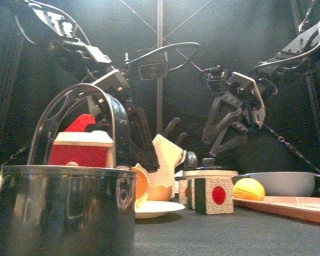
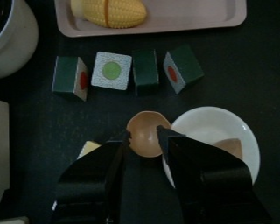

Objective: Grab eggshell

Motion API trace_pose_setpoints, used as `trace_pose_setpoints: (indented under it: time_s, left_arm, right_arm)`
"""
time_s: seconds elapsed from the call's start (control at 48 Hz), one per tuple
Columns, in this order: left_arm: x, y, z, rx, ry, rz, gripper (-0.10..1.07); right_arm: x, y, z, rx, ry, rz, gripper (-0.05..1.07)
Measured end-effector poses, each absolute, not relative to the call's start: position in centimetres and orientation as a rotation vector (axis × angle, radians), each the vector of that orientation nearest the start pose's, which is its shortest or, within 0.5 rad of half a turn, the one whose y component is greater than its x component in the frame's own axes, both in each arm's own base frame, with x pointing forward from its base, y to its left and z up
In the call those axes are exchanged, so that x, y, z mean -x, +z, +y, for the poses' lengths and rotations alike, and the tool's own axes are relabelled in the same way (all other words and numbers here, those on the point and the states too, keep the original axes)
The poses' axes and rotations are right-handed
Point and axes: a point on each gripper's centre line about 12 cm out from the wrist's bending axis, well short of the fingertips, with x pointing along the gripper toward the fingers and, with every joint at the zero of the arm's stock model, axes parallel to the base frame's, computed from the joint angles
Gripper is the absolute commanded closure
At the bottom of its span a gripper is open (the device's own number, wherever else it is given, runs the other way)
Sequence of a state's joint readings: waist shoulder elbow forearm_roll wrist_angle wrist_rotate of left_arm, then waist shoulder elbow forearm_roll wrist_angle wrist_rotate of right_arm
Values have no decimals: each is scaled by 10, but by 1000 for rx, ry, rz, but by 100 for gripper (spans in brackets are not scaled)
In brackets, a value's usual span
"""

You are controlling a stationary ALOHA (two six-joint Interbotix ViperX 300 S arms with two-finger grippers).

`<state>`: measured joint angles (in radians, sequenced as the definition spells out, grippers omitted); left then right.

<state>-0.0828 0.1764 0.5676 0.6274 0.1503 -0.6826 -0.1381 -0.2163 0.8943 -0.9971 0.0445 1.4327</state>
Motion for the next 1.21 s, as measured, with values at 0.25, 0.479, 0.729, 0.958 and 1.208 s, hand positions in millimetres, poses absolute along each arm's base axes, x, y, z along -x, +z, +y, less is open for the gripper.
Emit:
trace_pose_setpoints:
  time_s: [0.25, 0.479, 0.729, 0.958, 1.208]
  left_arm:
    - [-411, 108, -15, -11, 50, 884, 24]
    - [-413, 104, -15, -10, 47, 890, 29]
    - [-413, 102, -15, -9, 50, 896, 36]
    - [-411, 101, -17, -19, 58, 916, 35]
    - [-410, 100, -21, -20, 66, 936, 35]
  right_arm:
    - [-314, 168, -48, -452, -317, 655, 9]
    - [-313, 167, -47, -451, -317, 660, 9]
    - [-314, 168, -47, -451, -316, 657, 9]
    - [-314, 168, -47, -451, -316, 657, 9]
    - [-313, 167, -47, -451, -317, 659, 9]
